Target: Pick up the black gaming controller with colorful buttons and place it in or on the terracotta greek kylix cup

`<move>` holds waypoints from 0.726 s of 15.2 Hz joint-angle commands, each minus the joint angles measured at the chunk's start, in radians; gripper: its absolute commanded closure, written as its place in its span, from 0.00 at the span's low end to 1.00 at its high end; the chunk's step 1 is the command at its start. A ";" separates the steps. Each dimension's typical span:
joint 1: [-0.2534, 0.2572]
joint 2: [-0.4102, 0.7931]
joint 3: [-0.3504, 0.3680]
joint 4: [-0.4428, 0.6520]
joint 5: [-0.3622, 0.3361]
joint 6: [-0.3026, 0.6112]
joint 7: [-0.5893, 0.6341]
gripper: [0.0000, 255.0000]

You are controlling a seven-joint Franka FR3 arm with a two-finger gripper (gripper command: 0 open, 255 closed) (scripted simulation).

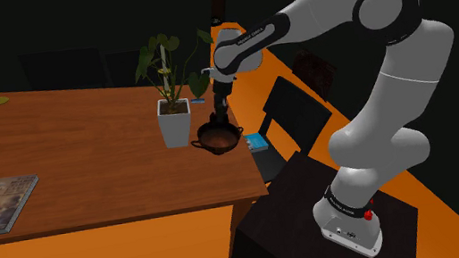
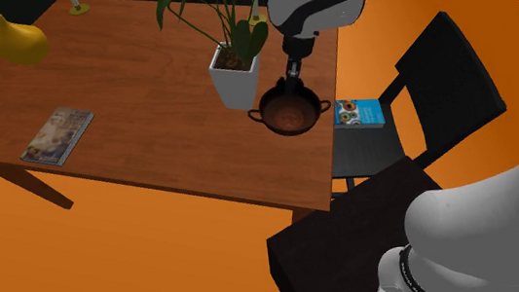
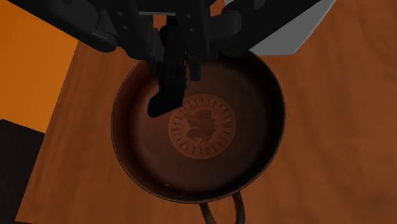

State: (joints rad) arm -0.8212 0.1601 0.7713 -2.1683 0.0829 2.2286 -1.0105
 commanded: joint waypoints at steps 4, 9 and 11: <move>0.011 0.051 -0.015 -0.024 -0.040 0.063 0.015 1.00; 0.030 0.109 -0.036 -0.039 -0.087 0.124 0.039 1.00; 0.038 0.128 -0.044 -0.043 -0.103 0.144 0.048 1.00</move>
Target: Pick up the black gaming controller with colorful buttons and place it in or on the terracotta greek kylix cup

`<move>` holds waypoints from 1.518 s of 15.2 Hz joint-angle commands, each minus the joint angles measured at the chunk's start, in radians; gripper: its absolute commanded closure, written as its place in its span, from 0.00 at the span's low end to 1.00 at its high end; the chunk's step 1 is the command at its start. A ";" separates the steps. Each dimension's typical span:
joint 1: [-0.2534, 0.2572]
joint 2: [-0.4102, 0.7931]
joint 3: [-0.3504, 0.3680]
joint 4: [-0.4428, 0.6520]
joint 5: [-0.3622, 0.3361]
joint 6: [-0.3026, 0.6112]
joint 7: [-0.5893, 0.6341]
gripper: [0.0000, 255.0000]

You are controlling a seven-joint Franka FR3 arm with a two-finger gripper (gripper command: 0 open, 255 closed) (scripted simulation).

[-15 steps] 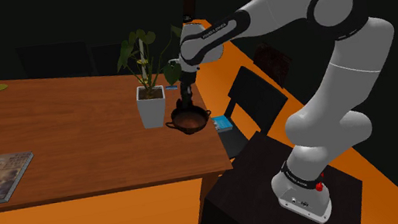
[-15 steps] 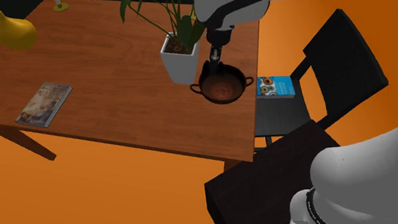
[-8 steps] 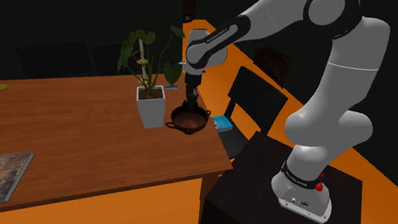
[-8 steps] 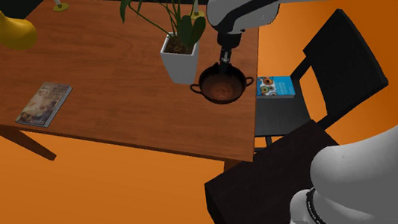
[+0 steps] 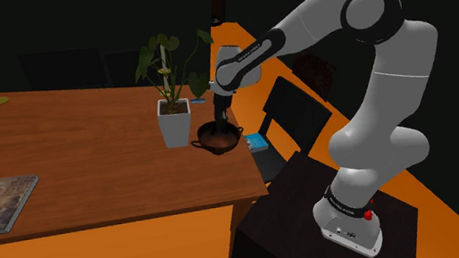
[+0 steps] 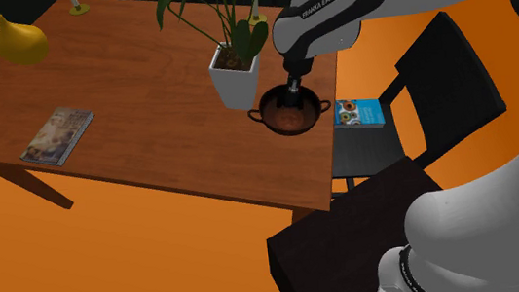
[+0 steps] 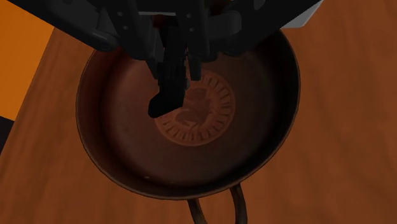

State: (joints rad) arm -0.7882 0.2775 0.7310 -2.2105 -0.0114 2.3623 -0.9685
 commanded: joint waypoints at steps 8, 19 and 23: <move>0.005 0.010 -0.004 -0.001 -0.009 0.010 0.006 1.00; -0.040 -0.086 0.028 0.041 0.069 -0.111 -0.049 0.00; -0.039 -0.086 0.027 0.041 0.069 -0.111 -0.049 0.00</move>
State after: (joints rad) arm -0.8269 0.1926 0.7578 -2.1694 0.0563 2.2525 -1.0170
